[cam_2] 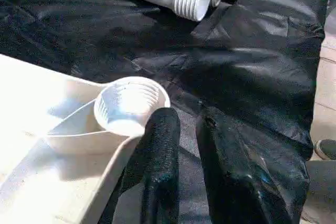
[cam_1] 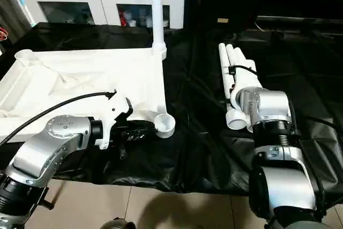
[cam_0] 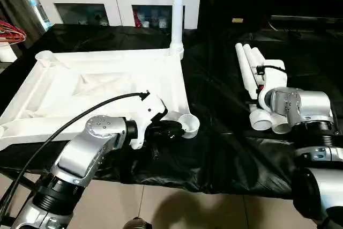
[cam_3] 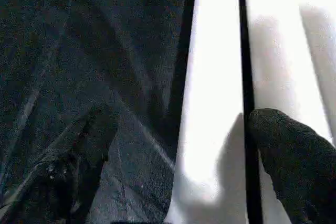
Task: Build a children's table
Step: Pick table leg
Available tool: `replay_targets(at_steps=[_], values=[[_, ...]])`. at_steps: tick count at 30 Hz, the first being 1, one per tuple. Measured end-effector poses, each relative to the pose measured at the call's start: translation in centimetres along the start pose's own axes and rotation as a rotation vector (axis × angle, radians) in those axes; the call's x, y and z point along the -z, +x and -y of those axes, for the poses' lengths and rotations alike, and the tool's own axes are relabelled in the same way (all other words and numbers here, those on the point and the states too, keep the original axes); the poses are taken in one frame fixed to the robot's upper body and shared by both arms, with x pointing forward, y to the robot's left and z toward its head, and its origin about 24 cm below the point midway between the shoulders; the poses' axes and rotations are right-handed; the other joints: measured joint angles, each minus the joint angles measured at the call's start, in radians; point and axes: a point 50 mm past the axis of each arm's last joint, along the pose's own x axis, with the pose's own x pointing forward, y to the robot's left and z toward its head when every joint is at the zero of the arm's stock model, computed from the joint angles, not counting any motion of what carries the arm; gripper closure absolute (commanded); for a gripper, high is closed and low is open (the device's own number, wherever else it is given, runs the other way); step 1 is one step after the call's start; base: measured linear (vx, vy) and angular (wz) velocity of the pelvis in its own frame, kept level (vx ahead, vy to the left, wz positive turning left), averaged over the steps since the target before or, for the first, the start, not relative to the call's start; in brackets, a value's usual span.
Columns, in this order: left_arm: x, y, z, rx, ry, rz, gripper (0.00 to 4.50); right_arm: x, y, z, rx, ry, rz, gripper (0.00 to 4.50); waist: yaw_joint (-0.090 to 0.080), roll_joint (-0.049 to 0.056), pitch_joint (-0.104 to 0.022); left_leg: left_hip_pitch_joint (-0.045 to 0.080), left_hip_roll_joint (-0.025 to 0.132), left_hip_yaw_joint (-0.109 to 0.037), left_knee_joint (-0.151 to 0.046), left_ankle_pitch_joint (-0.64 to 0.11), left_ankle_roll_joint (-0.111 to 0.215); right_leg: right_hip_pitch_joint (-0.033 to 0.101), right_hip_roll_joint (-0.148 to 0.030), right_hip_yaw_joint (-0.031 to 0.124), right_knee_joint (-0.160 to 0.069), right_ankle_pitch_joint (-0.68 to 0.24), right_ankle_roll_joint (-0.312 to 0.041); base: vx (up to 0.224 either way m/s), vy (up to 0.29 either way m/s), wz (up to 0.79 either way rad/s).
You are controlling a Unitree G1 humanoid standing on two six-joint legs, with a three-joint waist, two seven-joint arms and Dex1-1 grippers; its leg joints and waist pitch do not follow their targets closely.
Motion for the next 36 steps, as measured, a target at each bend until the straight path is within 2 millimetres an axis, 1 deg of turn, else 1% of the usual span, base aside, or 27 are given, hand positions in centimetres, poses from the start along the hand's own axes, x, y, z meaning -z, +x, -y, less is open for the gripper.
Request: replay_targets(at_steps=[6, 7, 9, 10, 11, 13, 15, 16, 17, 19, 20, 21, 22, 23, 24, 25, 27, 29, 30, 31, 34, 36], values=[[-0.2, 0.1, -0.4, -0.041, 0.017, 0.006, 3.67, 0.6, 0.5, 0.1, -0.026, 0.022, -0.05, 0.03, 0.0, -0.001, 0.0, 0.0, 0.0, 0.0, 0.001, 0.0, 0.0, 0.0, 0.0, 0.0, 0.0, 0.0, 0.0, 0.0, 0.0, 0.0], [-0.2, 0.0, -0.4, -0.032, 0.016, 0.0, 3.67, 0.7, 0.6, 0.1, -0.029, 0.023, -0.057, 0.3, 0.001, -0.001, 0.0, 0.0, 0.0, 0.0, 0.001, 0.0, 0.0, 0.0, 0.0, 0.0, 0.0, 0.0, 0.0, 0.0, 0.0, 0.0], [0.0, -0.1, -0.4, -0.026, 0.006, -0.013, 3.67, 1.0, 0.7, 0.1, -0.038, 0.028, -0.075, 0.37, 0.001, -0.001, 0.0, 0.0, 0.0, 0.0, 0.001, 0.0, 0.0, 0.0, 0.0, 0.0, 0.001, 0.0, 0.0, 0.0, 0.0, 0.0], [0.0, -0.1, -0.4, -0.027, 0.0, -0.017, 3.5, 0.9, 0.8, 0.0, -0.044, 0.028, -0.077, 0.43, 0.0, -0.001, 0.0, 0.0, 0.0, 0.0, 0.001, 0.0, 0.0, 0.0, 0.0, 0.0, 0.001, 0.0, 0.0, 0.0, 0.0, 0.0], [0.1, -0.1, -0.4, -0.03, -0.006, -0.023, 3.33, 0.7, 0.9, -0.1, -0.047, 0.025, -0.074, 0.72, 0.0, -0.001, 0.0, 0.0, 0.0, 0.0, 0.002, 0.0, 0.0, 0.0, 0.0, 0.0, 0.001, 0.0, 0.0, 0.0, 0.0, 0.0], [0.2, -0.2, -0.4, -0.028, -0.01, -0.031, 3.3, 0.6, 0.9, -0.1, -0.049, 0.024, -0.068, 0.81, 0.0, -0.002, 0.0, 0.0, 0.0, 0.0, 0.002, 0.0, 0.0, 0.0, 0.0, 0.0, 0.001, 0.0, 0.0, 0.0, 0.0, 0.0], [0.3, -0.4, -0.4, -0.017, -0.003, -0.047, 3.05, 0.6, 1.0, 0.0, -0.046, 0.024, -0.07, 0.9, 0.001, -0.003, 0.0, 0.0, 0.0, 0.0, 0.002, 0.0, 0.0, 0.0, 0.0, 0.0, 0.001, 0.0, 0.0, 0.0, 0.0, 0.0], [0.3, -0.4, -0.4, -0.014, -0.001, -0.049, 2.94, 0.6, 1.0, 0.2, -0.042, 0.023, -0.075, 1.02, 0.001, -0.004, 0.0, 0.0, 0.0, 0.0, 0.002, 0.0, 0.0, 0.0, 0.0, 0.0, 0.001, 0.0, 0.0, 0.0, 0.0, 0.0], [0.3, -0.5, -0.5, -0.013, 0.003, -0.054, 2.94, 0.7, 1.1, 0.2, -0.04, 0.023, -0.078, 1.02, 0.002, -0.005, 0.001, 0.0, 0.0, 0.0, 0.002, 0.0, 0.0, 0.0, 0.0, 0.0, 0.002, 0.0, 0.0, 0.0, 0.0, 0.0], [0.3, -0.5, -0.4, -0.009, 0.006, -0.056, 2.81, 0.7, 1.2, 0.2, -0.043, 0.022, -0.079, 1.32, 0.002, -0.006, 0.001, 0.0, 0.0, 0.0, 0.002, 0.0, 0.0, 0.0, 0.0, 0.0, 0.002, 0.0, 0.0, 0.0, 0.0, 0.0], [0.3, -0.5, -0.4, -0.006, 0.008, -0.056, 2.81, 0.7, 1.2, 0.2, -0.047, 0.022, -0.078, 1.32, 0.004, -0.006, 0.001, 0.0, 0.0, 0.0, 0.002, 0.0, 0.0, 0.0, 0.0, 0.0, 0.002, 0.0, 0.0, 0.0, 0.0, 0.0], [0.4, -0.5, -0.4, -0.002, 0.01, -0.059, 2.69, 0.7, 1.2, 0.2, -0.049, 0.021, -0.077, 1.39, 0.005, -0.006, 0.001, 0.0, 0.0, 0.0, 0.002, 0.0, 0.0, 0.0, 0.0, 0.0, 0.002, 0.0, 0.0, 0.0, 0.0, 0.0], [0.4, -0.5, -0.3, 0.0, 0.011, -0.06, 2.48, 0.6, 1.3, 0.2, -0.049, 0.02, -0.077, 1.6, 0.006, -0.006, 0.001, 0.0, 0.0, 0.0, 0.002, 0.0, 0.0, 0.0, 0.0, 0.0, 0.002, 0.0, 0.0, 0.0, 0.0, 0.0], [0.4, -0.5, -0.3, 0.0, 0.013, -0.061, 2.48, 0.7, 1.3, 0.2, -0.047, 0.019, -0.08, 1.6, 0.006, -0.007, 0.0, 0.0, 0.0, 0.0, 0.002, 0.0, 0.0, 0.0, 0.0, 0.0, 0.002, 0.0, 0.0, 0.0, 0.0, 0.0], [0.4, -0.6, -0.4, -0.001, 0.016, -0.062, 2.45, 0.9, 1.4, 0.3, -0.044, 0.018, -0.083, 1.77, 0.008, -0.007, 0.0, 0.0, 0.0, 0.0, 0.002, 0.0, 0.0, 0.0, 0.0, 0.0, 0.002, 0.0, 0.0, 0.0, 0.0, 0.0], [0.4, -0.6, -0.4, -0.003, 0.017, -0.063, 2.45, 0.9, 1.5, 0.3, -0.044, 0.016, -0.08, 1.77, 0.008, -0.008, 0.0, 0.0, 0.0, 0.0, 0.002, 0.0, 0.0, 0.0, 0.0, 0.0, 0.002, 0.0, 0.0, 0.0, 0.0, 0.0], [0.4, -0.6, -0.4, -0.003, 0.02, -0.063, 2.11, 0.9, 1.5, 0.3, -0.045, 0.017, -0.079, 2.04, 0.01, -0.009, 0.0, 0.0, 0.0, 0.0, 0.003, 0.0, 0.0, 0.0, 0.0, 0.0, 0.002, 0.0, 0.0, 0.0, 0.0, 0.0], [0.3, -0.6, -0.4, -0.003, 0.021, -0.062, 2.11, 1.0, 1.6, 0.3, -0.045, 0.02, -0.082, 2.04, 0.011, -0.012, -0.001, 0.0, 0.0, 0.0, 0.003, 0.0, 0.0, 0.0, 0.0, 0.0, 0.003, 0.0, 0.0, 0.0, 0.0, 0.0], [0.3, -0.6, -0.4, -0.004, 0.021, -0.062, 2.01, 1.1, 1.7, 0.4, -0.046, 0.021, -0.082, 2.25, 0.012, -0.013, -0.002, 0.0, 0.0, 0.0, 0.003, 0.0, 0.0, 0.0, 0.0, 0.0, 0.003, 0.0, 0.0, 0.0, 0.0, 0.0], [0.3, -0.6, -0.4, -0.006, 0.021, -0.062, 2.01, 1.1, 1.7, 0.4, -0.047, 0.024, -0.081, 2.25, 0.013, -0.014, -0.002, 0.0, 0.0, 0.0, 0.004, 0.0, 0.0, 0.0, 0.0, 0.0, 0.003, 0.0, 0.0, 0.0, 0.0, 0.0], [0.3, -0.5, -0.3, -0.008, 0.019, -0.054, 1.7, 1.1, 1.8, 0.5, -0.046, 0.029, -0.078, 2.43, 0.015, -0.015, -0.002, 0.0, 0.0, 0.0, 0.005, 0.0, 0.0, 0.001, 0.0, 0.0, 0.003, 0.001, -0.001, 0.0, 0.0, 0.0], [0.2, -0.3, -0.3, -0.014, 0.016, -0.047, 1.61, 1.2, 1.9, 0.7, -0.041, 0.038, -0.073, 2.53, 0.019, -0.015, -0.003, 0.0, 0.001, 0.0, 0.006, 0.0, 0.0, 0.001, 0.0, 0.0, 0.004, 0.001, -0.001, 0.0, 0.0, 0.0]])
